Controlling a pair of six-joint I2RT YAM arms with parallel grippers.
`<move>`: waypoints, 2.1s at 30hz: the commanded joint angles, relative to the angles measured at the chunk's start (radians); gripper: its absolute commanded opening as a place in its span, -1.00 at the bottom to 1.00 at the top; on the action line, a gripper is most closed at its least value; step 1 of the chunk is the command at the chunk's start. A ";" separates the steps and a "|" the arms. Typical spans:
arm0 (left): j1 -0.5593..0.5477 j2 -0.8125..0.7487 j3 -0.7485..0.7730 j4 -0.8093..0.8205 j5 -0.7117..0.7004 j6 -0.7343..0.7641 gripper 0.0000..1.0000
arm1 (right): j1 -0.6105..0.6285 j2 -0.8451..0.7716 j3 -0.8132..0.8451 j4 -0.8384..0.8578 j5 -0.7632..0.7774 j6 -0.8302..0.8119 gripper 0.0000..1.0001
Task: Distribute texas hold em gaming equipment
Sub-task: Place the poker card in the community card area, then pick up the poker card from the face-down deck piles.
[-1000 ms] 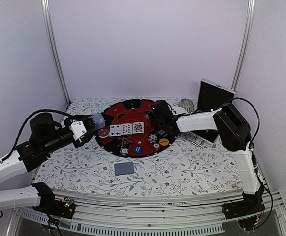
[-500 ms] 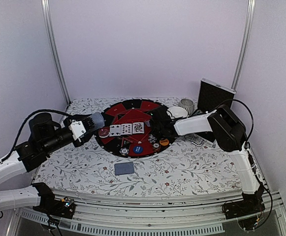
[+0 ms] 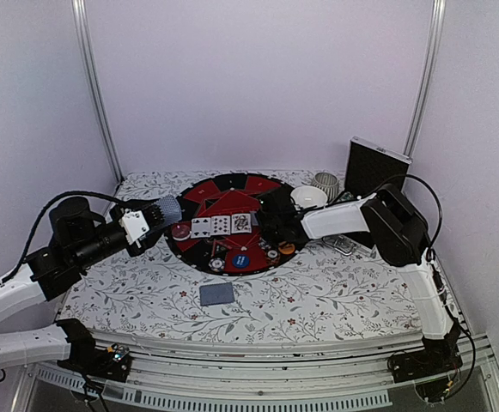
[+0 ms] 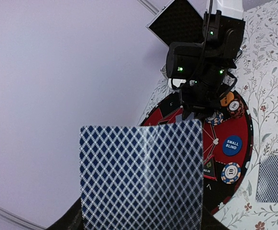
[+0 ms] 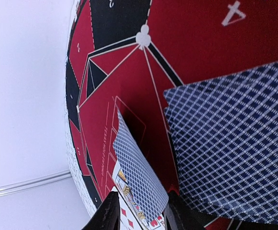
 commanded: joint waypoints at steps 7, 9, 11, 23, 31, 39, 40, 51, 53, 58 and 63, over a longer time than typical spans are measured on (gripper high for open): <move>0.006 -0.016 0.005 0.016 -0.003 -0.006 0.08 | 0.010 -0.052 -0.025 0.035 -0.029 0.005 -0.28; 0.006 -0.016 0.005 0.016 -0.003 -0.006 0.08 | 0.010 -0.067 -0.038 0.033 -0.014 -0.005 -0.26; 0.007 -0.014 0.006 0.016 -0.003 -0.007 0.08 | 0.009 -0.086 -0.052 0.033 -0.005 -0.018 -0.23; 0.008 -0.013 0.007 0.016 0.000 -0.005 0.08 | 0.009 -0.239 -0.123 0.115 0.009 -0.248 0.17; 0.008 -0.014 0.002 0.031 0.001 0.001 0.08 | 0.052 -0.405 -0.097 0.345 -0.208 -1.034 0.45; 0.009 -0.005 -0.002 0.041 -0.004 0.007 0.07 | 0.064 -0.471 -0.035 0.150 -0.793 -1.373 0.60; 0.008 -0.003 -0.002 0.042 -0.005 0.007 0.07 | 0.071 -0.457 -0.012 0.118 -0.859 -1.373 0.60; 0.008 0.006 -0.004 0.045 -0.006 0.010 0.07 | 0.175 -0.231 0.361 -0.186 -1.040 -1.392 0.62; 0.009 0.006 -0.003 0.045 -0.006 0.010 0.07 | 0.187 -0.193 0.410 -0.217 -1.040 -1.396 0.62; 0.009 0.007 -0.004 0.046 -0.003 0.010 0.07 | 0.209 -0.139 0.488 -0.300 -1.002 -1.425 0.62; 0.009 0.004 -0.004 0.048 -0.002 0.010 0.07 | 0.210 -0.140 0.507 -0.399 -0.808 -1.461 0.58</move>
